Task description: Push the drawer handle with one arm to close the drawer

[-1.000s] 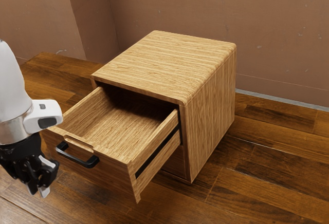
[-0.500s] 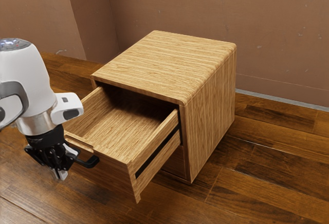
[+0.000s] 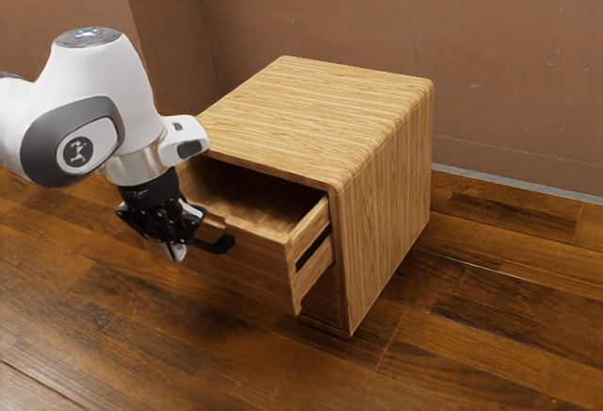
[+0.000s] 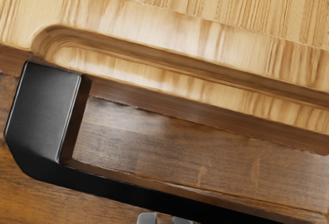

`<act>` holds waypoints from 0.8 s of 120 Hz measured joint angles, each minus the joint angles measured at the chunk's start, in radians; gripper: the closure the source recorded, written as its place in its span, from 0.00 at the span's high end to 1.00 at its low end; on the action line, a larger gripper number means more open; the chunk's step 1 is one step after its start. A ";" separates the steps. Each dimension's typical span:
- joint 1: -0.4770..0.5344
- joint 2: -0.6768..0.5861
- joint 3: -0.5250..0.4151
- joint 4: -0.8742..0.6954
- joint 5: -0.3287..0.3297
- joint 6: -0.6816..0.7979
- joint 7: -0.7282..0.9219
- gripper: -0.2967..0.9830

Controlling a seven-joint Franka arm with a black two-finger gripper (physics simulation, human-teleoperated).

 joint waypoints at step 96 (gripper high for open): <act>0.050 0.459 0.158 0.963 -0.018 -0.469 0.018 0.63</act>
